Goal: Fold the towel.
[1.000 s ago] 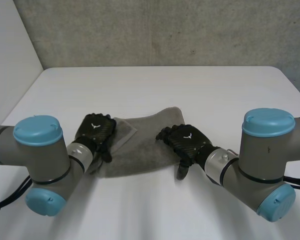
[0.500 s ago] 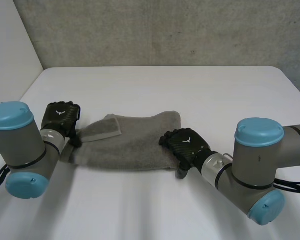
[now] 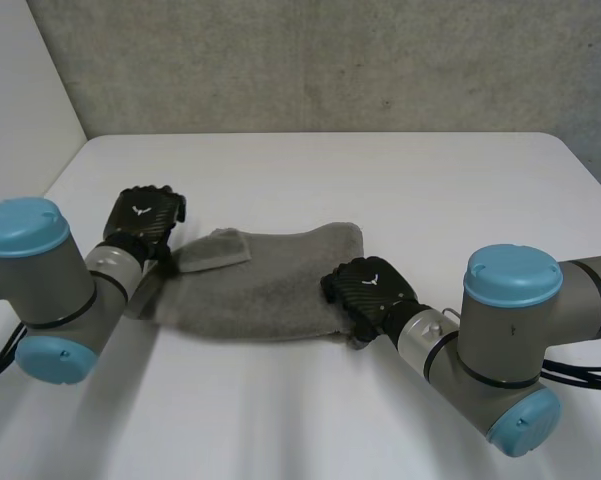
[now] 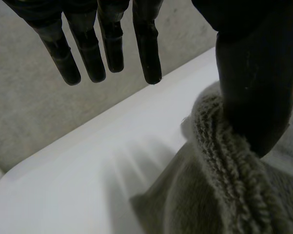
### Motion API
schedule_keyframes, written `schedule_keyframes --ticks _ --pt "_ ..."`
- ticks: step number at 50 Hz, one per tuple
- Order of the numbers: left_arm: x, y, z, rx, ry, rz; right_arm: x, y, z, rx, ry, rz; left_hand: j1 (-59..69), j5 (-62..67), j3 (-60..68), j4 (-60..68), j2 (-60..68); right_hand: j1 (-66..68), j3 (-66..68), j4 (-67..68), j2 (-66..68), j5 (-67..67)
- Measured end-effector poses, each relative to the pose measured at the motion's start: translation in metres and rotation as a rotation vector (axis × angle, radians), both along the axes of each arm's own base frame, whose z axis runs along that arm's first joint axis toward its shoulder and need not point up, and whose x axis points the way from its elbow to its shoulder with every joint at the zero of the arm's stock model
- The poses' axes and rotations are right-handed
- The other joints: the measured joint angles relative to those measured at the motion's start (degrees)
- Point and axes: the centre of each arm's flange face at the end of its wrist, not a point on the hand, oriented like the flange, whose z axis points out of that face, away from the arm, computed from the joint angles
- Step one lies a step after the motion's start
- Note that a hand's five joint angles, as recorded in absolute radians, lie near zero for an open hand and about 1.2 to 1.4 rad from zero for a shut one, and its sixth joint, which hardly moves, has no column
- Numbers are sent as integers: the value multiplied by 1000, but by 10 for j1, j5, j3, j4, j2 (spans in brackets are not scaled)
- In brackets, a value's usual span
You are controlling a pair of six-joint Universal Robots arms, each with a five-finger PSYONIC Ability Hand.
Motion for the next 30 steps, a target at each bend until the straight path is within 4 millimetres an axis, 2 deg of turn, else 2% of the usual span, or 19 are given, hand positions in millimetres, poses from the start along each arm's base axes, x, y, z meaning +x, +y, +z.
schedule_keyframes --ticks 6,16,20,24,30 --pt "-9 -12 -5 -1 29 -29 0 0 4 -10 1 -7 0 0 0 0 0 0 0 0 0 0" --pt "-12 -37 -21 -3 25 -6 -2 0 7 -18 8 -10 0 1 0 0 0 1 1 1 0 3" --pt "-4 -48 -20 -19 25 46 -2 0 8 -19 7 -11 0 1 0 0 0 19 18 18 15 20" --pt "16 -60 -15 -33 24 144 -3 0 8 -18 6 -12 0 1 0 0 0 31 30 30 30 31" --pt "36 -64 -7 -39 22 227 -4 0 7 -19 6 -12 0 1 0 0 0 33 33 34 30 32"
